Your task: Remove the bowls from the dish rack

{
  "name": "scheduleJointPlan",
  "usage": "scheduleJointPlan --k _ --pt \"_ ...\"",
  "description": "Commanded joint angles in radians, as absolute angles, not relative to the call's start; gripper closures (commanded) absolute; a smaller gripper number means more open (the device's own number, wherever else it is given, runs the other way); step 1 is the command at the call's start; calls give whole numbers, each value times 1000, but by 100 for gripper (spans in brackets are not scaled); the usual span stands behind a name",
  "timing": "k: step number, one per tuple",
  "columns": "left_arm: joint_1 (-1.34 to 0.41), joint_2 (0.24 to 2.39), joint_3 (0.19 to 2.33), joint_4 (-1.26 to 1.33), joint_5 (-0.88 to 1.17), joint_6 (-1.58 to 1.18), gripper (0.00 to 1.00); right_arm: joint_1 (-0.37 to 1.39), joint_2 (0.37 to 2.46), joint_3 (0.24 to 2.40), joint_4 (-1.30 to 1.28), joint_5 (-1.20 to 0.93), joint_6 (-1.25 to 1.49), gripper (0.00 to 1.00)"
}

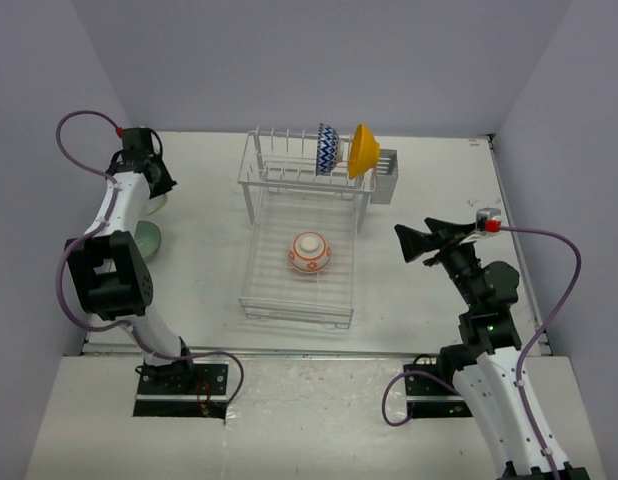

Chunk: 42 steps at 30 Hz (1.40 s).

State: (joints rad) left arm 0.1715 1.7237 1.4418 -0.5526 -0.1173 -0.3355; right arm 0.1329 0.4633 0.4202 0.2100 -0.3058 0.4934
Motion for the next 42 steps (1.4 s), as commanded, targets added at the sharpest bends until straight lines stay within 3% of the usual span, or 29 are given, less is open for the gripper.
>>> scheduleJointPlan --k 1,11,24,36,37,38,42 --pt "141 1793 1491 -506 -138 -314 100 141 472 431 239 -313 486 1" --pt "123 2008 1686 -514 -182 -314 100 144 466 436 229 -307 479 1" --pt "127 2304 2087 -730 -282 -290 100 147 468 433 230 -301 477 1" --pt "152 2387 2171 -779 -334 -293 100 149 472 434 225 -285 469 1" --pt "152 2391 2174 -784 -336 -293 96 149 476 434 225 -285 469 1" --pt "155 2399 2177 -790 -337 -295 85 149 476 434 225 -285 469 1" --pt "158 2399 2174 -792 -334 -301 68 149 476 433 227 -285 471 1"
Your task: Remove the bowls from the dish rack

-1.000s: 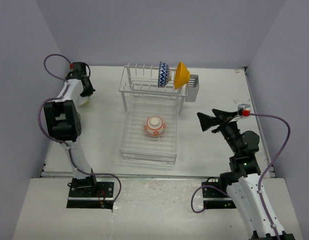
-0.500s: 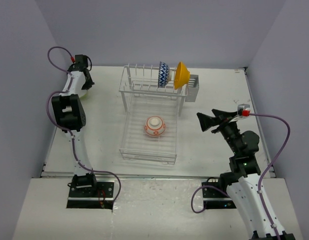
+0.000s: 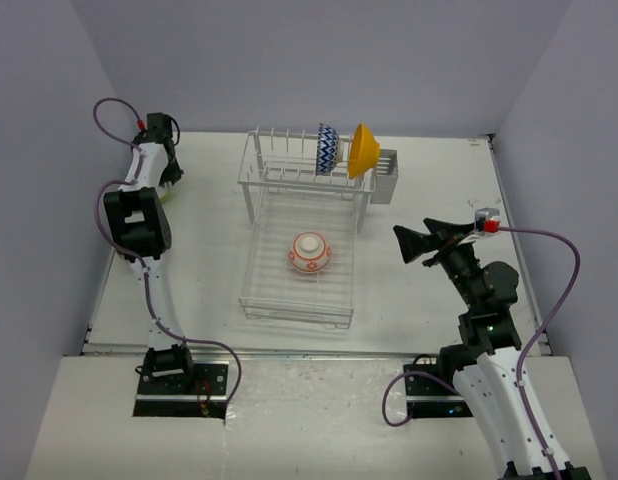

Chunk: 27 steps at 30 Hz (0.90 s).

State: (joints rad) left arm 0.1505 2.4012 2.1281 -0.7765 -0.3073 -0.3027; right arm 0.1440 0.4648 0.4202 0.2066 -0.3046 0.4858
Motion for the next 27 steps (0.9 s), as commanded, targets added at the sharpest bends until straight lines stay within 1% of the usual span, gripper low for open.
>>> scheduleJointPlan --k 1,3,5,8,9,11,14,16,17,18,19,20,21,22,25,26,27 --pt "158 2396 2174 -788 -333 -304 66 149 474 431 227 -285 469 1" --pt "158 2385 2174 -779 -309 -304 61 149 476 431 226 -288 471 1" --pt "158 2365 2174 -770 -296 -310 58 149 476 430 229 -293 471 1" --pt "156 2320 2180 -747 -226 -316 54 149 477 426 233 -293 472 1" --pt "156 2301 2177 -732 -181 -318 54 149 479 426 233 -295 472 1" --pt "147 2243 2187 -707 -157 -327 53 150 485 425 238 -295 474 1" --pt "134 2142 2186 -663 -43 -342 50 150 489 428 239 -288 474 1" --pt "124 2041 2149 -585 128 -359 48 150 497 431 236 -278 471 1" --pt "126 2005 2091 -548 209 -401 45 150 500 434 232 -272 469 1" --pt "123 1973 2059 -511 376 -429 44 152 506 443 219 -267 466 1" --pt "120 1906 1974 -414 467 -467 41 152 511 451 213 -253 462 1" --pt "114 1873 1926 -347 606 -548 40 152 518 466 207 -246 460 1" --pt "101 1844 1886 -248 638 -583 39 152 541 478 181 -235 457 1" --pt "65 1794 1826 -209 664 -632 38 152 555 495 166 -213 454 1" --pt "-24 1761 1795 -117 759 -684 36 152 633 567 92 -176 445 7" --pt "-43 1766 1789 -85 832 -746 36 152 649 590 80 -175 443 7" --pt "-79 1779 1783 -18 863 -783 36 152 660 597 66 -170 446 7"
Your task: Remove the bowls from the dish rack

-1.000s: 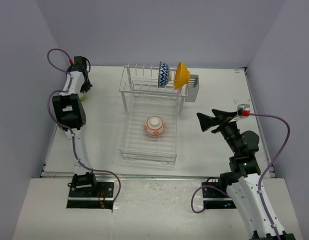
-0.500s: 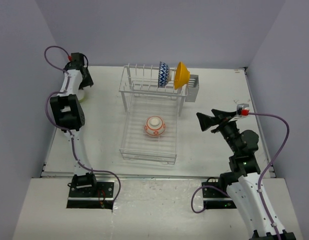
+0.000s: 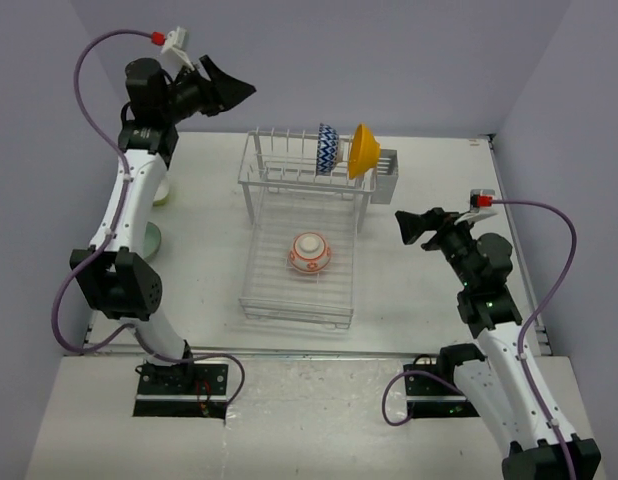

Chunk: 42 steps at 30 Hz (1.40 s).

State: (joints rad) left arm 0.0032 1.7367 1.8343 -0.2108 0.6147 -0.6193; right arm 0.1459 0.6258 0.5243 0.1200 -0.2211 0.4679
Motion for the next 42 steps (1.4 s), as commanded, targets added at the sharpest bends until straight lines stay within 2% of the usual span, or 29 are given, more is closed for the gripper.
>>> scheduleJointPlan --k 1,12,25,30,34,42 --pt "-100 1787 1775 35 889 -845 37 152 678 601 60 -161 449 7" --pt "-319 1931 1841 80 917 -882 40 152 677 603 29 -130 443 4" --pt "-371 1960 1896 -52 864 -830 43 152 644 581 34 -133 442 4" --pt "-371 1971 1928 -103 850 -810 50 152 632 574 38 -133 443 4" --pt "-371 1977 1933 -132 839 -799 62 152 630 571 40 -135 443 4" --pt "-371 1993 1965 -199 816 -772 73 152 617 563 43 -129 443 4"
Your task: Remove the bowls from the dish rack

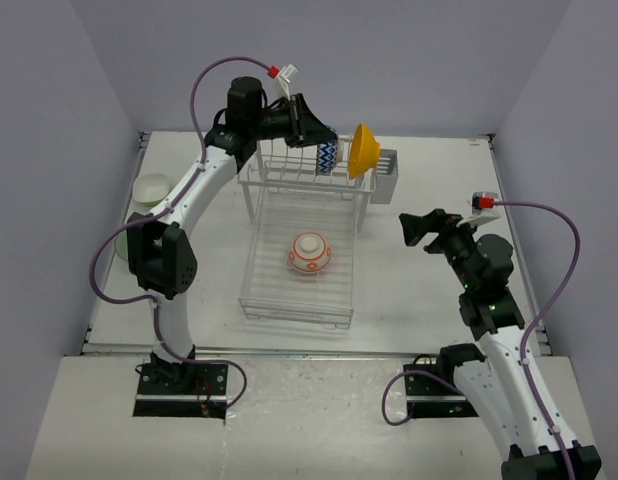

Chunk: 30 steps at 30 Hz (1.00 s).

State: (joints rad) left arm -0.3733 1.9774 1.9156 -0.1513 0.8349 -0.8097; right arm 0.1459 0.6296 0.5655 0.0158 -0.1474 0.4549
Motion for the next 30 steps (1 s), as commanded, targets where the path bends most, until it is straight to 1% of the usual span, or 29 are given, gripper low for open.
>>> scheduleJointPlan --k 1,4,6,7,8,12,13,16,19,23,24,30 --pt "-371 1994 1973 -205 818 -772 75 152 615 561 44 -130 443 4" --pt "-373 1999 1983 -204 830 -778 82 150 618 560 44 -130 443 4" --pt "-371 1999 1979 -174 848 -798 84 152 617 558 44 -130 445 4" --pt "-371 1997 1968 -163 853 -807 89 152 614 560 46 -130 445 4" --pt "-371 1994 1957 -144 868 -834 89 152 612 558 48 -130 443 4" --pt "-368 1977 1881 12 899 -919 93 152 612 558 49 -135 443 3" --pt "-368 1974 1859 37 900 -928 96 152 612 557 49 -137 442 3" --pt "-362 1956 1804 133 914 -980 100 153 611 557 51 -140 440 3" --pt "-348 1941 1734 297 946 -1095 100 152 612 554 55 -144 440 3" --pt "-327 1918 1688 366 954 -1162 100 152 618 554 60 -153 440 3" --pt "-316 1908 1663 417 957 -1181 100 152 618 552 64 -155 440 3" --pt "-293 1893 1632 555 979 -1302 100 152 634 554 72 -161 442 3"
